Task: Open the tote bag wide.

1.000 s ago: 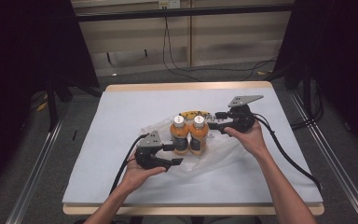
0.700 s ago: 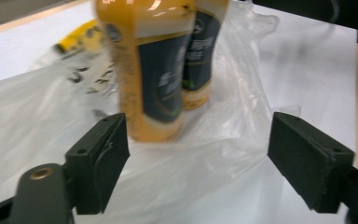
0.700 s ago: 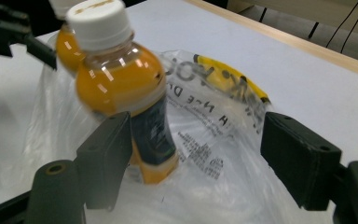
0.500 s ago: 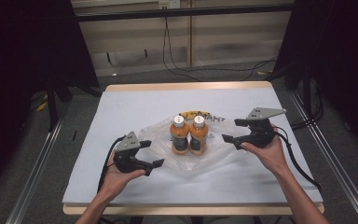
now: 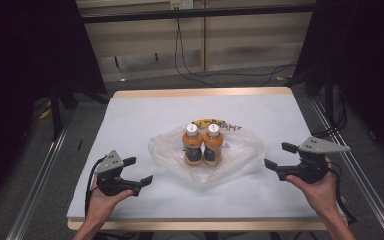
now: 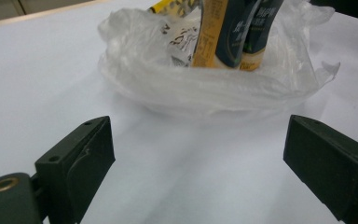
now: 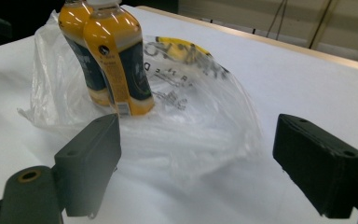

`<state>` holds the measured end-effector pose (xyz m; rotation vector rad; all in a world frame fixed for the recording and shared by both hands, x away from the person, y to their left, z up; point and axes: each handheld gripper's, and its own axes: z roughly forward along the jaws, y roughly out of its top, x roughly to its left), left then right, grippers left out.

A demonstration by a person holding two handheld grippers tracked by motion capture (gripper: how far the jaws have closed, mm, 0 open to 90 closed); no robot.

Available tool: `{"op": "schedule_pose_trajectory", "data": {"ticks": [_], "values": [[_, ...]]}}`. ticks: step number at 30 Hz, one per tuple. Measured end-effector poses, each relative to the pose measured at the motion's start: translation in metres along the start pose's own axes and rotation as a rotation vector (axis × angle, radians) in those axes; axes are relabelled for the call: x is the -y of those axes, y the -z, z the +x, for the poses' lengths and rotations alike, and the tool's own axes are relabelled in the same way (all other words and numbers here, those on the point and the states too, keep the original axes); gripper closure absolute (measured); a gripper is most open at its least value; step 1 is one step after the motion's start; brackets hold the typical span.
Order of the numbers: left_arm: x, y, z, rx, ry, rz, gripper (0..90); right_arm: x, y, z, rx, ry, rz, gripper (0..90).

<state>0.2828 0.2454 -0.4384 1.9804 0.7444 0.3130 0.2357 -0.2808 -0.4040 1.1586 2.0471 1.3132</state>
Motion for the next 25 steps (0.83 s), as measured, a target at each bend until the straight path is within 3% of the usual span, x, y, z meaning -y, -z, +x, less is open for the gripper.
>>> {"op": "schedule_pose_trajectory", "data": {"ticks": [3, 6, 8, 11, 13, 16, 20, 23, 25], "values": [[0.005, 0.005, 0.001, -0.01, 0.009, 0.009, 7.7, 0.016, 0.014, -0.001, 0.027, -0.044, -0.012, 15.2], [0.009, 0.009, 0.0, -0.025, 0.018, 0.003, 7.7, 0.025, 0.022, -0.002, 0.043, -0.057, -0.008, 15.1], [0.016, 0.015, 0.001, -0.062, 0.028, 0.0, 7.5, 0.036, 0.034, -0.002, 0.074, -0.078, -0.023, 14.2], [0.024, 0.019, 0.004, -0.055, 0.065, -0.005, 7.5, 0.05, 0.043, -0.001, 0.085, -0.095, -0.036, 14.1], [0.028, 0.023, 0.004, -0.076, 0.061, 0.001, 7.4, 0.06, 0.047, -0.001, 0.081, -0.11, -0.021, 14.0], [0.031, 0.025, 0.003, -0.083, 0.047, 0.009, 6.7, 0.064, 0.051, -0.001, 0.096, -0.111, -0.012, 13.8], [0.041, 0.031, -0.002, -0.108, 0.028, 0.058, 6.4, 0.071, 0.058, -0.003, 0.131, -0.117, -0.012, 12.6], [0.041, 0.03, 0.001, -0.106, 0.055, 0.044, 5.9, 0.073, 0.055, -0.006, 0.142, -0.12, 0.012, 10.5], [0.04, 0.029, 0.002, -0.107, 0.048, 0.045, 5.9, 0.073, 0.053, -0.005, 0.134, -0.129, 0.009, 10.1]]}}
